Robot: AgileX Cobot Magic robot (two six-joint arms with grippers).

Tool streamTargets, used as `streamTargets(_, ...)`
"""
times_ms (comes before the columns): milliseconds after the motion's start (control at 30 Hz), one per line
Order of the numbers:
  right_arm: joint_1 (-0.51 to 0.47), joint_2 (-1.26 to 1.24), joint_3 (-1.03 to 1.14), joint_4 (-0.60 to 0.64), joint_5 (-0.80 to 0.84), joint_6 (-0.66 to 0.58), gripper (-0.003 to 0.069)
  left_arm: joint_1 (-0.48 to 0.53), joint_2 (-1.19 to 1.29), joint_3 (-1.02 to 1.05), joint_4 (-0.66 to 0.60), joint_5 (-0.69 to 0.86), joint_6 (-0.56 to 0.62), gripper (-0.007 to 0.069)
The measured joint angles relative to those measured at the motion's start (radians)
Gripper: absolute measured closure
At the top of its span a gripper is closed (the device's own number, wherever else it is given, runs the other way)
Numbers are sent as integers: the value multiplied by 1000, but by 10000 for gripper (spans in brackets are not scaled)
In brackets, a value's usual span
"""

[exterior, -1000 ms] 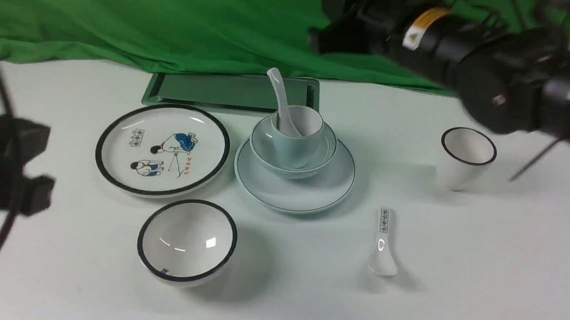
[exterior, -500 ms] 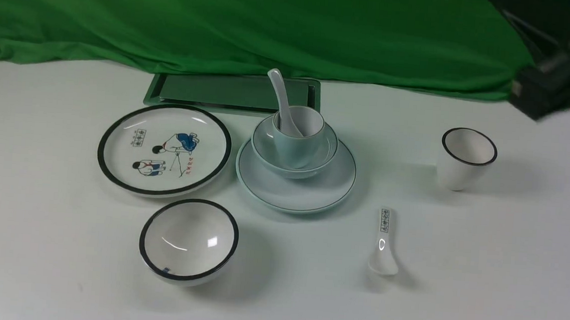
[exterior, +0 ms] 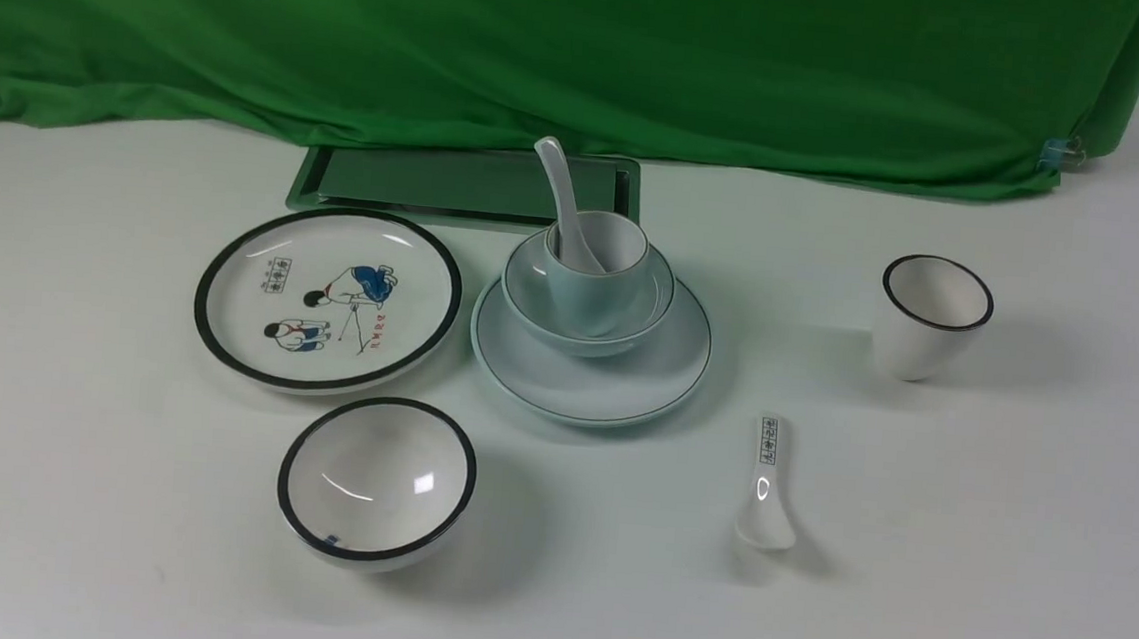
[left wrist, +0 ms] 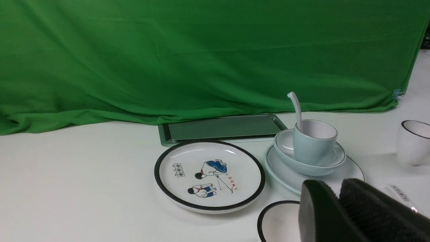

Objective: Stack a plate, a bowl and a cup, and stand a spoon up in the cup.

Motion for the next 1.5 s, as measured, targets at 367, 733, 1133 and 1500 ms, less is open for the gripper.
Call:
streamTargets(367,0,-2,2,0,19,0,594,0,0,0,-1,0,0,572)
streamTargets(733,-69,-204,162,1,122,0,650,0,0,1,-3,0,0,562)
streamTargets(1133,-575,-578,595,-3,130,18,650,0,0,1,-3,0,-1,562)
streamTargets(1500,-606,-663,672,-47,249,91,651,0,0,3,-4,0,-1,562)
